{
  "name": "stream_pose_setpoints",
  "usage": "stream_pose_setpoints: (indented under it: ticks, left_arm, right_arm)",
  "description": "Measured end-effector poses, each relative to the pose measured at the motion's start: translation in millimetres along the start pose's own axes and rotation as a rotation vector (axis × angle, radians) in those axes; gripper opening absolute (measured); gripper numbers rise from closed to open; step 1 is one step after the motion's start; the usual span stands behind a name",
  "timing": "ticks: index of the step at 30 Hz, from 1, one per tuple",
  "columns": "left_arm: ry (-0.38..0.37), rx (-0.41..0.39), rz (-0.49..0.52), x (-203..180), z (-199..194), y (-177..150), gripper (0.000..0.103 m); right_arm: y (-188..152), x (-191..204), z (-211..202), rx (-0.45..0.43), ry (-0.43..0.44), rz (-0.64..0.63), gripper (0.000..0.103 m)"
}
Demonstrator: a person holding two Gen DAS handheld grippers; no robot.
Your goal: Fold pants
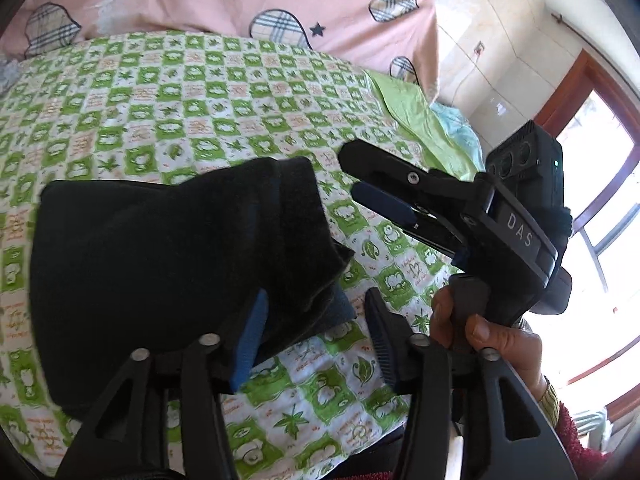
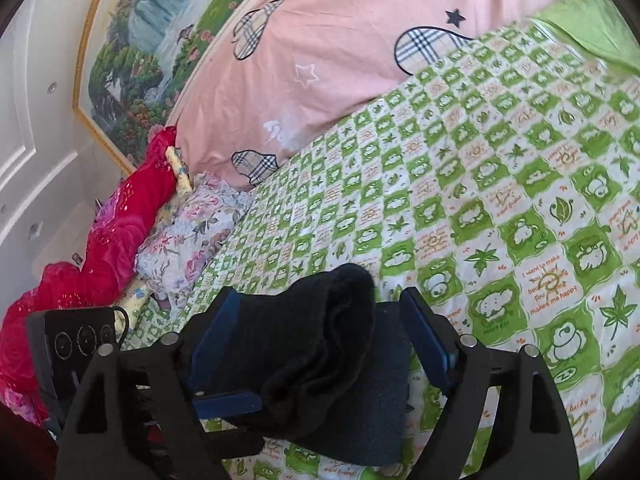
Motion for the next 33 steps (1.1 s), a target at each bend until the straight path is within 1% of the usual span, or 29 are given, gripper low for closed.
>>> stream_pose_setpoints:
  ticks: [1,4,6,7,11,15,22,26,29,33]
  left_arm:
    - [0.005,-0.009,-0.005,2.6,-4.3,0.1,0.057]
    - [0.027,-0.040,-0.022,12.0,-19.5,-1.7,0.063]
    - [0.045,-0.060,-0.043,20.8,-29.4,-3.1,0.074]
    - [0.054,-0.072,-0.060,26.7,-34.6,-4.0,0.074]
    - [0.086,-0.106,-0.118,49.6,-51.2,-8.6,0.076]
    - [0.105,-0.130,-0.182,77.4,-64.0,-12.3,0.078]
    - [0.112,-0.151,-0.288,118.0,-72.4,-15.5,0.079]
    - [0.110,-0.156,-0.321,129.8,-72.3,-16.4,0.079]
    - [0.109,-0.154,-0.336,135.7,-70.3,-15.8,0.079]
    - [0.104,-0.144,-0.356,144.5,-67.0,-11.8,0.079]
  right_arm:
    - [-0.3,1.7,-0.2,0.000,-0.010,-0.003,0.083]
    - [-0.8,8.4,0.7,0.000,-0.045,-0.014,0.084]
    - [-1.2,11.3,3.2,0.004,-0.071,-0.016,0.086]
    - [-1.7,13.0,4.9,0.005,-0.083,-0.016,0.086]
    - [-3.5,16.2,11.9,0.012,-0.121,0.000,0.089]
    - [-1.3,13.4,20.1,0.014,-0.175,0.037,0.090]
    - [-2.7,9.3,30.1,0.005,-0.267,0.090,0.090]
    - [-4.8,17.5,36.8,0.015,-0.293,0.062,0.090]
    - [-5.7,23.1,40.9,0.017,-0.333,0.020,0.090]
    - [-11.7,20.1,48.2,0.040,-0.396,-0.006,0.090]
Point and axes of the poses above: each gripper's, at about its wrist camera, not at the fingertips, and z roughly the way its jaws point, x to its left, y to its top, the point moved 7 cm from there along z, roughly the way its jaws point, and after that the axes turned 8 degrees about x, right-handed, at the moved point
